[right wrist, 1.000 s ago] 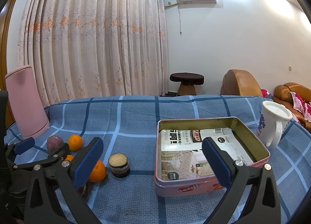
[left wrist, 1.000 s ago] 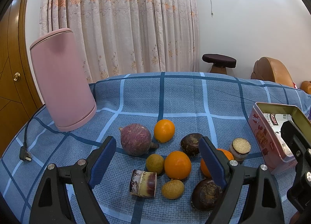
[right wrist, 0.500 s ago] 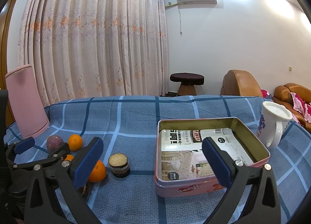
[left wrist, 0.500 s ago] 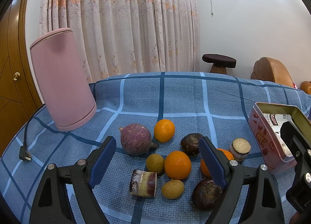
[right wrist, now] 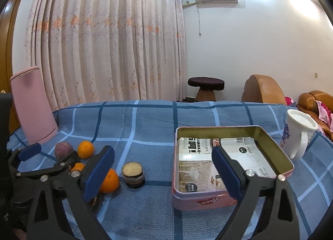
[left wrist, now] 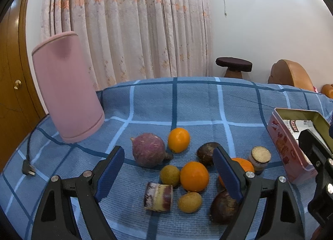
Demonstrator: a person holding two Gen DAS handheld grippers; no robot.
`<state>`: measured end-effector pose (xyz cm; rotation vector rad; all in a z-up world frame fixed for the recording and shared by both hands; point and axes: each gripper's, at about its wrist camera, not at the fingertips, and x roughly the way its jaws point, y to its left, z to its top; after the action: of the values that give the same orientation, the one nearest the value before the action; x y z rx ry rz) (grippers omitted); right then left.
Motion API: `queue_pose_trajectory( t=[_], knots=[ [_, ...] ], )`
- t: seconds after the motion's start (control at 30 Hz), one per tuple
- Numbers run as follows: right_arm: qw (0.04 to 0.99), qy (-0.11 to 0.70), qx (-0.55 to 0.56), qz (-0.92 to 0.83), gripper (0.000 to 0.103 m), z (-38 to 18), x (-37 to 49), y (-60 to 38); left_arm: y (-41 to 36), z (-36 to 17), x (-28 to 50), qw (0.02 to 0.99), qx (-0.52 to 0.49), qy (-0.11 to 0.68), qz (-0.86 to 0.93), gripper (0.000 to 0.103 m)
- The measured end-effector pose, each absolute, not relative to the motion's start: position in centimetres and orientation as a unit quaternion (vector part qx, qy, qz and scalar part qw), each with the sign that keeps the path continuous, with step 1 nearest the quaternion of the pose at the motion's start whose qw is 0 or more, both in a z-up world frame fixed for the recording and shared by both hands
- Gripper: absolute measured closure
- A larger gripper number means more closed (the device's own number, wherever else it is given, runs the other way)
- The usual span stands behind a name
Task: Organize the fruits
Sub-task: 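Move the right tool to the dark brown round fruit and grasp it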
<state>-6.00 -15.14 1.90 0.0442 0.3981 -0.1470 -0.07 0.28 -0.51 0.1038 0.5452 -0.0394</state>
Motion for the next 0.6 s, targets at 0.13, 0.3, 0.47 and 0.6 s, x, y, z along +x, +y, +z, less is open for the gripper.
queue_pose_trajectory(
  t=[0.13, 0.3, 0.47, 0.6],
  knots=[
    [0.978, 0.199, 0.016, -0.058, 0.011, 1.8, -5.9, -15.0, 0.8, -0.2, -0.4, 0.965, 0.060, 0.257, -0.005, 0.015],
    [0.975, 0.223, 0.018, -0.011, 0.019, 1.3, -5.6, -14.7, 2.6, 0.0, -0.4, 0.964, 0.050, 0.260, 0.001, 0.015],
    [0.974, 0.228, 0.005, 0.008, 0.019, 0.9, -5.7, -13.8, 4.0, 0.3, -0.2, 0.964, 0.029, 0.263, 0.012, 0.015],
    [0.973, 0.232, 0.002, 0.018, 0.019, 0.7, -5.9, -13.4, 4.1, 0.2, -0.3, 0.963, 0.029, 0.267, 0.008, 0.015]
  ],
)
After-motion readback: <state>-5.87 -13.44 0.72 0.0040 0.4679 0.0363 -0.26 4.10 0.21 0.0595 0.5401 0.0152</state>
